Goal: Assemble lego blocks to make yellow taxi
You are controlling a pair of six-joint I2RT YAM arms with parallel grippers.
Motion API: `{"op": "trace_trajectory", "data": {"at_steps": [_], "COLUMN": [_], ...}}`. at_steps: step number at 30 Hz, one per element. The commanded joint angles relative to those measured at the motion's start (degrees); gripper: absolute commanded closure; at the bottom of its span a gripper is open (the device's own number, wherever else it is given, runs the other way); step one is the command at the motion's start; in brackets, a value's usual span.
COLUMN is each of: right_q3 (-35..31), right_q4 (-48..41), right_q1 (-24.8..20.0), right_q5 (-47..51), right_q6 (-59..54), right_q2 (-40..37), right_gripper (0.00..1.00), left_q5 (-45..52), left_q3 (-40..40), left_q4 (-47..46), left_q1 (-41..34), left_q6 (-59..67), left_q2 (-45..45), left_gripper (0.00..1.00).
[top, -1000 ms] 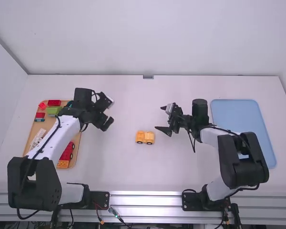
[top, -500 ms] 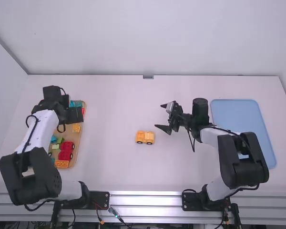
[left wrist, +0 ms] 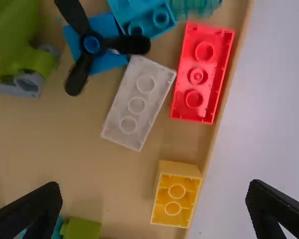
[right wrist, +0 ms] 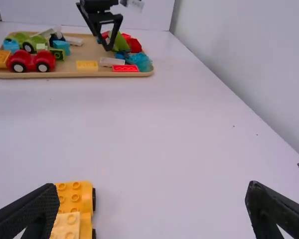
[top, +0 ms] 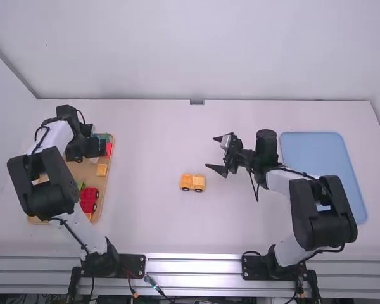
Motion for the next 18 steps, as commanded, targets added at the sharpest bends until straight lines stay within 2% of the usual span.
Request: {"op": "trace_trajectory", "data": {"at_steps": [1, 3, 4, 5, 7, 9, 15, 18], "right_q3": [-0.3, -0.3, -0.3, -0.3, -0.3, -0.3, -0.3, -0.3], "right_q4": [0.7, 1.7, 1.9, 2.1, 2.4, 2.5, 2.5, 2.5], "right_q1": [-0.1, -0.1, -0.1, -0.2, -0.2, -0.2, -0.1, -0.1], "right_q5": [-0.6, -0.6, -0.6, -0.7, -0.6, -0.6, -0.8, -0.8], "right_q6": [0.2, 0.3, 0.3, 0.2, 0.2, 0.3, 0.3, 0.3], "right_q2": [-0.8, -0.8, -0.8, -0.8, -0.8, -0.8, -0.8, -0.8], "right_gripper": [0.01, 0.01, 0.01, 0.01, 0.01, 0.01, 0.01, 0.01], "left_q5": [-0.2, -0.2, -0.3, -0.4, -0.5, -0.5, -0.2, -0.2], "left_q3": [-0.4, -1.0, -1.3, -1.9, -2.8, -3.5, -6.7, -7.8], "left_q4": [-0.5, -0.2, 0.0, 0.0, 0.1, 0.5, 3.3, 3.4], "left_q1": [-0.2, -0.3, -0.2, -0.3, -0.2, -0.2, -0.3, -0.3], "left_q6": [4.7, 4.7, 4.7, 4.6, 4.7, 4.7, 4.5, 4.4], "left_q2": [0.0, 0.0, 0.0, 0.0, 0.0, 0.0, 0.0, 0.0], "left_gripper": [0.01, 0.02, 0.07, 0.2, 0.31, 0.31, 0.41, 0.42]}}
